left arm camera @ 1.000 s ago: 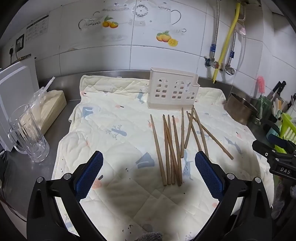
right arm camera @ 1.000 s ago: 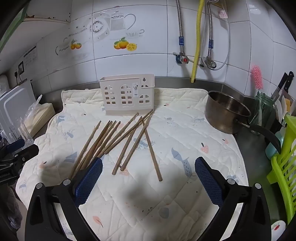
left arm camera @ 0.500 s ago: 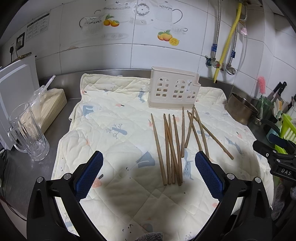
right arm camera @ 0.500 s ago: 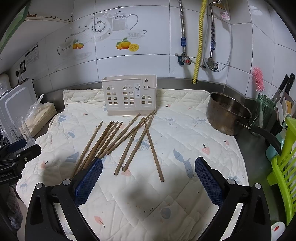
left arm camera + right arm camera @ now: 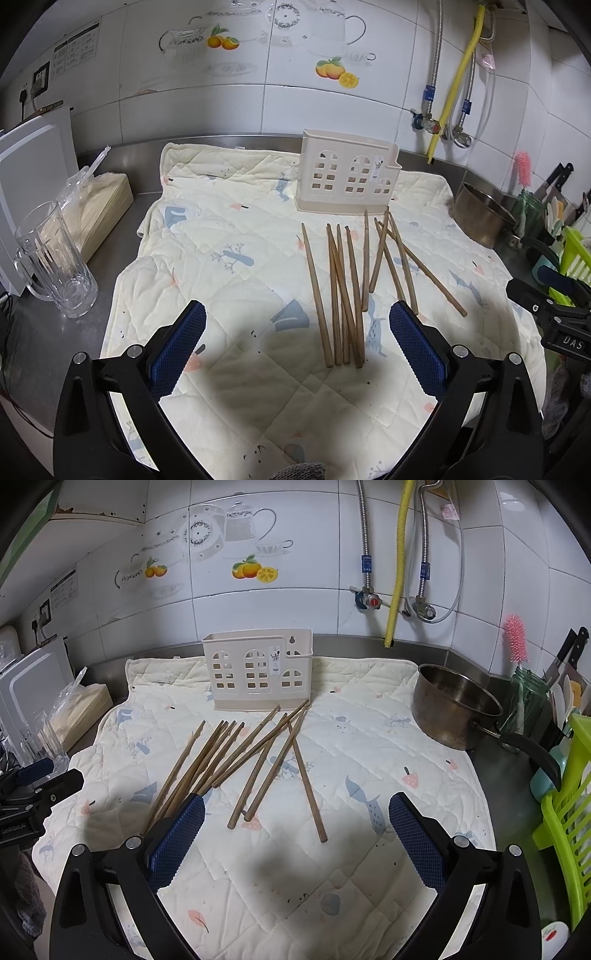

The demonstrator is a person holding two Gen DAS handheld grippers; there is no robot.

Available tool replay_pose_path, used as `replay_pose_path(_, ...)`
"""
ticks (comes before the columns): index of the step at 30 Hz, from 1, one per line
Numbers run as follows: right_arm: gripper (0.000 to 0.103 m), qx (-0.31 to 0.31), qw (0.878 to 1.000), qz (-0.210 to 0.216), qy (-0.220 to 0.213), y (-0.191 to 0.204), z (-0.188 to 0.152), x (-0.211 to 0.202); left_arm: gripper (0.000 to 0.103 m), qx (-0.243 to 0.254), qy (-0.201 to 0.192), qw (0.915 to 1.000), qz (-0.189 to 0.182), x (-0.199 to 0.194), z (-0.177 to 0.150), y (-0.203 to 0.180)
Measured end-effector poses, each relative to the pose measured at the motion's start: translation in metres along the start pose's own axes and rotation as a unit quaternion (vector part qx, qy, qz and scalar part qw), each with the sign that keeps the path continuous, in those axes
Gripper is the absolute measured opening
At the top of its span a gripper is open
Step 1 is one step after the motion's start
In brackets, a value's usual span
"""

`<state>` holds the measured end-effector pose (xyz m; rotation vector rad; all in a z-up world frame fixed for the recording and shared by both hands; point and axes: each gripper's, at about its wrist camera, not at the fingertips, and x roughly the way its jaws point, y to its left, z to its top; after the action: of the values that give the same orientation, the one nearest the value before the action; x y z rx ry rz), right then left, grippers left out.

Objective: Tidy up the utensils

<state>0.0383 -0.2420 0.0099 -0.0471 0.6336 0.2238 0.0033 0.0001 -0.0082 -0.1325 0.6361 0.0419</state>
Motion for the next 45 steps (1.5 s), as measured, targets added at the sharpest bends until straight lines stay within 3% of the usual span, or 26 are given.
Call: replay_pose_path(45, 0.097, -0.005, 1.000, -0.004, -0.009, 0.001, 0.005, -0.003, 0.098, -0.007, -0.022, 0.9997, -0.002, -0.009, 0.013, 0.002)
